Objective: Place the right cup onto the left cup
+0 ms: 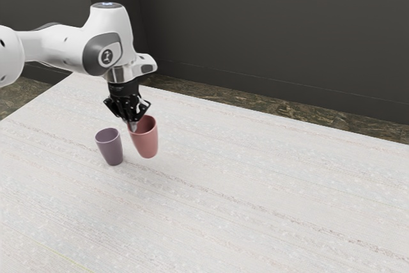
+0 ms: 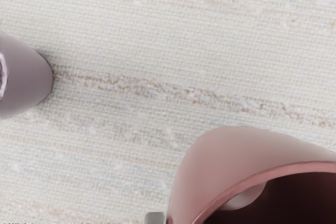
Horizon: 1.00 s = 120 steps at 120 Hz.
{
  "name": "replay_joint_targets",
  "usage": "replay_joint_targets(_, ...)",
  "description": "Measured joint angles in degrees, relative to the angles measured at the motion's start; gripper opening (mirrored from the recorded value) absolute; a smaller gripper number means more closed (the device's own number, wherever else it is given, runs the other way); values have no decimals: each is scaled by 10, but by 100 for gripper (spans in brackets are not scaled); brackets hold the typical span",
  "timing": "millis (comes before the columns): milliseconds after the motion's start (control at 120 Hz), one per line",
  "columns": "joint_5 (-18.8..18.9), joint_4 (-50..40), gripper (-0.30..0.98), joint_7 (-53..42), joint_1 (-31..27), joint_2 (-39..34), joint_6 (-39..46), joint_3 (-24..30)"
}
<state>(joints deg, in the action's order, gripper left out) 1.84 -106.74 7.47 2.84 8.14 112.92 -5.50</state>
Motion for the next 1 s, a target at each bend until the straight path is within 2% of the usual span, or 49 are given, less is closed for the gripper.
replay_joint_targets(317, 0, -9, -10, -6, -28, -15, 0, -5)
replay_joint_targets(650, 0, -7, -10, -14, -86, -17, -1, -6)
replay_joint_targets(1000, -2, 19, -10, -23, -115, -6, -9, -10)
